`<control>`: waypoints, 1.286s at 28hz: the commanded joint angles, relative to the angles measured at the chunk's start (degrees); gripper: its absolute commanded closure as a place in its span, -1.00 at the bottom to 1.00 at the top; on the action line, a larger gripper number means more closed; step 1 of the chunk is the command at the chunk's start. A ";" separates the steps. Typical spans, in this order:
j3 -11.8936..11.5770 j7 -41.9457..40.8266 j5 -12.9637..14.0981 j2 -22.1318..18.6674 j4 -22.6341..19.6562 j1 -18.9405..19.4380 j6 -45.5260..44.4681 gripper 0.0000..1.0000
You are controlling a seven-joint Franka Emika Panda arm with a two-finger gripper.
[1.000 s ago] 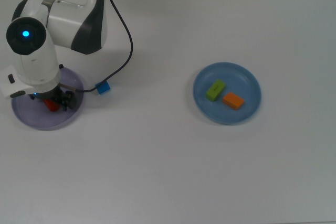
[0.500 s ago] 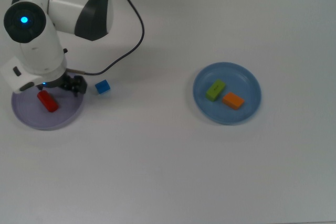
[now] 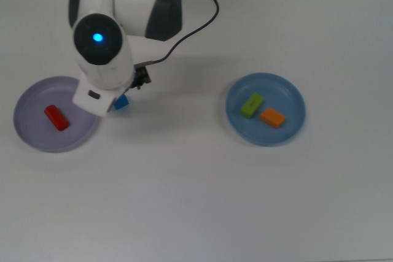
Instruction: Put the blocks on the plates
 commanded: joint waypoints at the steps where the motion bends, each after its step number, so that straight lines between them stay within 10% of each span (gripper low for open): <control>1: -0.61 -1.91 -1.20 -0.24 -1.02 2.46 -1.04 -1.00; 28: -1.23 0.11 -6.83 4.77 -1.28 2.72 -0.24 -0.83; 36: -1.23 0.20 -6.39 4.68 -1.20 2.64 -0.24 0.96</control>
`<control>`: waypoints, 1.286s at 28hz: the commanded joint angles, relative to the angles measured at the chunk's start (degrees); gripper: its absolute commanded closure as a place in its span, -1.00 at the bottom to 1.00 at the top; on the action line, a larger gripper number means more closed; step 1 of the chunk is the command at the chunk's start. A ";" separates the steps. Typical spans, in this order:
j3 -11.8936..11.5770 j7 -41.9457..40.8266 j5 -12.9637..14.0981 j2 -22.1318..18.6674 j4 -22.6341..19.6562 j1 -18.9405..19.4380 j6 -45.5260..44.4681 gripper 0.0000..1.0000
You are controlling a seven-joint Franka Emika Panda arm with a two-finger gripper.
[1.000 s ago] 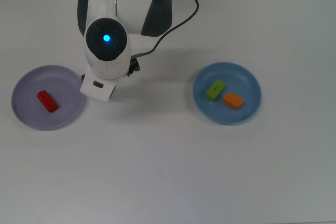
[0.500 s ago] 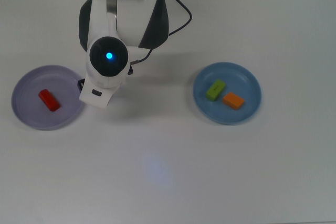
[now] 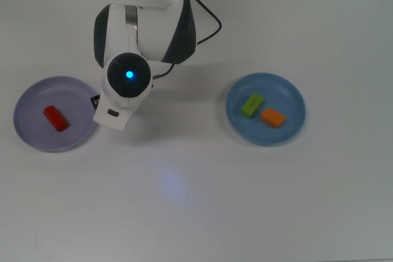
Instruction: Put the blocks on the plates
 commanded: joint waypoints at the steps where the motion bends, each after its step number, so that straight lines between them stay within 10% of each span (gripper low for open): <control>1: -0.48 0.62 -0.05 -0.41 -0.25 0.40 -0.07 1.00; 21: -0.66 -0.35 4.52 -6.21 1.76 -3.72 -0.15 1.00; 36: -0.92 -0.61 3.29 -1.65 0.63 -10.67 10.03 1.00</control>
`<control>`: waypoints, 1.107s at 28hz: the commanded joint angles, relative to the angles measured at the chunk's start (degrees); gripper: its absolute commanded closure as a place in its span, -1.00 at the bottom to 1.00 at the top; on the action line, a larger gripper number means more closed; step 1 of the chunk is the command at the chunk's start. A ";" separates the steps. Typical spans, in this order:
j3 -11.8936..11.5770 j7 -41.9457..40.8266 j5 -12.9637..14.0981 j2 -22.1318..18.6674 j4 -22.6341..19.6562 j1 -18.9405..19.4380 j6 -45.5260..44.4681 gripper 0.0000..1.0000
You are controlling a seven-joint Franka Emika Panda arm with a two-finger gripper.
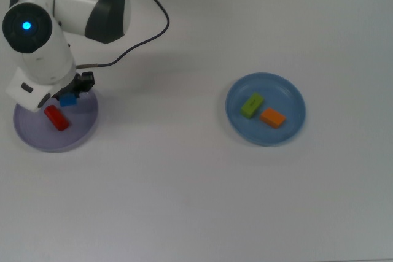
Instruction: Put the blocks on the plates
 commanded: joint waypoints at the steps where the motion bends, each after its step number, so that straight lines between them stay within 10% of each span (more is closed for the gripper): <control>1: -0.53 -0.49 0.50 2.25 -0.86 0.08 3.82 0.98; 8: -0.62 -0.75 0.41 2.95 -0.95 0.08 4.35 0.58; 9: -0.62 -0.84 0.41 2.95 -0.95 0.17 4.35 0.20; 10: -0.62 -1.01 0.41 2.86 -0.86 0.09 4.35 -0.99; 31: 0.08 5.48 2.34 -4.69 -0.34 1.84 -0.57 -1.00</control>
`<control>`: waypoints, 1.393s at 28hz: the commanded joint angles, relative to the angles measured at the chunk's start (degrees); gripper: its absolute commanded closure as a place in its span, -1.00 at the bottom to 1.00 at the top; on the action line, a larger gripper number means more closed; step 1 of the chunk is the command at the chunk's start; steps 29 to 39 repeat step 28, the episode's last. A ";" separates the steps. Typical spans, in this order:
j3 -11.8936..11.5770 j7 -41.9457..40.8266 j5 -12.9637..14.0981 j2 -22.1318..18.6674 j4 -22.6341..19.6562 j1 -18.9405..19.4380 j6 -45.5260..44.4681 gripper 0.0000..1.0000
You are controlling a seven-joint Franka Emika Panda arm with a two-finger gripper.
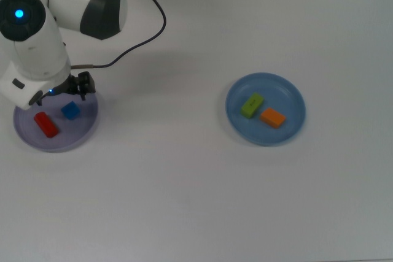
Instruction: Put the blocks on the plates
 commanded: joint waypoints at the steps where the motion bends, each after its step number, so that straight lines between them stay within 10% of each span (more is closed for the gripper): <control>1: -0.25 5.12 2.41 -4.17 -1.39 2.60 -3.17 -1.00; 13: -0.25 13.39 4.26 -8.56 -1.39 9.81 -6.95 -1.00; 39: -0.17 13.48 10.06 -9.18 -0.60 10.17 -7.75 -1.00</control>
